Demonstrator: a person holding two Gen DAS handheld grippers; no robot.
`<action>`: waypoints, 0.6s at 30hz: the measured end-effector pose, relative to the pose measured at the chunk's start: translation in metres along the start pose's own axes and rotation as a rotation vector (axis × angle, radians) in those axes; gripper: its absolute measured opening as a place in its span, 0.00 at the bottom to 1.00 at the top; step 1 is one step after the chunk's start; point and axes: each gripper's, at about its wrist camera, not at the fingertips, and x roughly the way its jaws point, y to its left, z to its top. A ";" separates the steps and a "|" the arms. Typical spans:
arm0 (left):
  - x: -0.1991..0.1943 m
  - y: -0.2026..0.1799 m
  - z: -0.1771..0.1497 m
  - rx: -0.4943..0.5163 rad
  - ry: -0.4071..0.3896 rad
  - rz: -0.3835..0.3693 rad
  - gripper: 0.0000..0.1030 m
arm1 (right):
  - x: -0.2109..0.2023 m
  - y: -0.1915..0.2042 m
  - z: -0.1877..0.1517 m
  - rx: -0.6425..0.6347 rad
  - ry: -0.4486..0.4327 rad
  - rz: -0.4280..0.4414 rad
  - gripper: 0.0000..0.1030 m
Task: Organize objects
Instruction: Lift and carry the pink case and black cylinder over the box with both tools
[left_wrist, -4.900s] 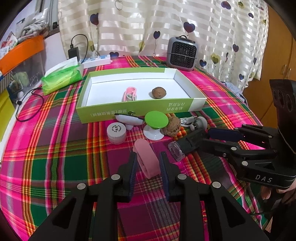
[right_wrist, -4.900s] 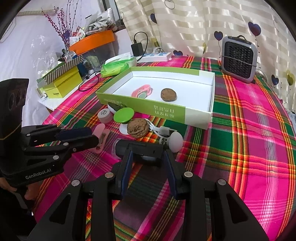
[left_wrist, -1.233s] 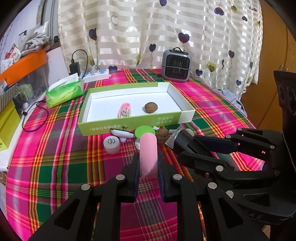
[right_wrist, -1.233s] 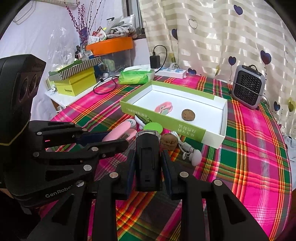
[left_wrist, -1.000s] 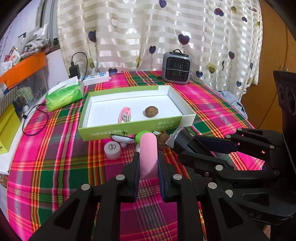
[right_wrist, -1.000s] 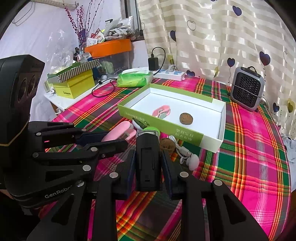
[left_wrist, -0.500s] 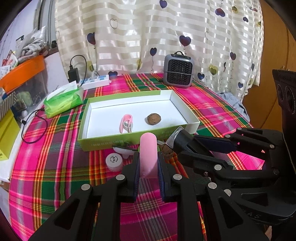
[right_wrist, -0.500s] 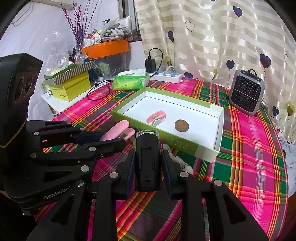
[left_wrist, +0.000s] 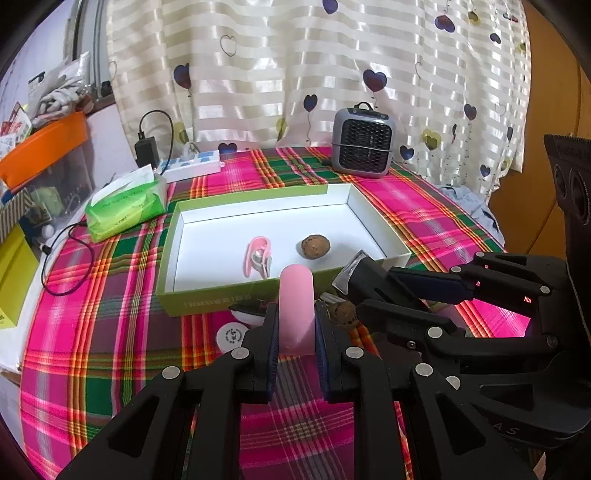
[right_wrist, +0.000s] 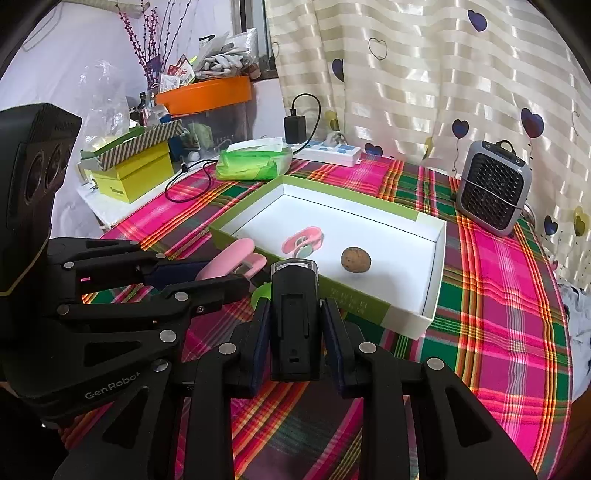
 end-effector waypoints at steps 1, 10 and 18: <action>0.000 0.000 0.001 -0.001 0.000 0.000 0.15 | 0.001 0.000 0.001 0.000 0.000 -0.002 0.28; 0.008 0.004 0.010 -0.004 0.002 0.006 0.15 | 0.007 -0.006 0.010 -0.003 0.003 -0.007 0.28; 0.016 0.009 0.021 -0.013 0.005 0.015 0.15 | 0.013 -0.010 0.019 -0.008 0.007 -0.011 0.28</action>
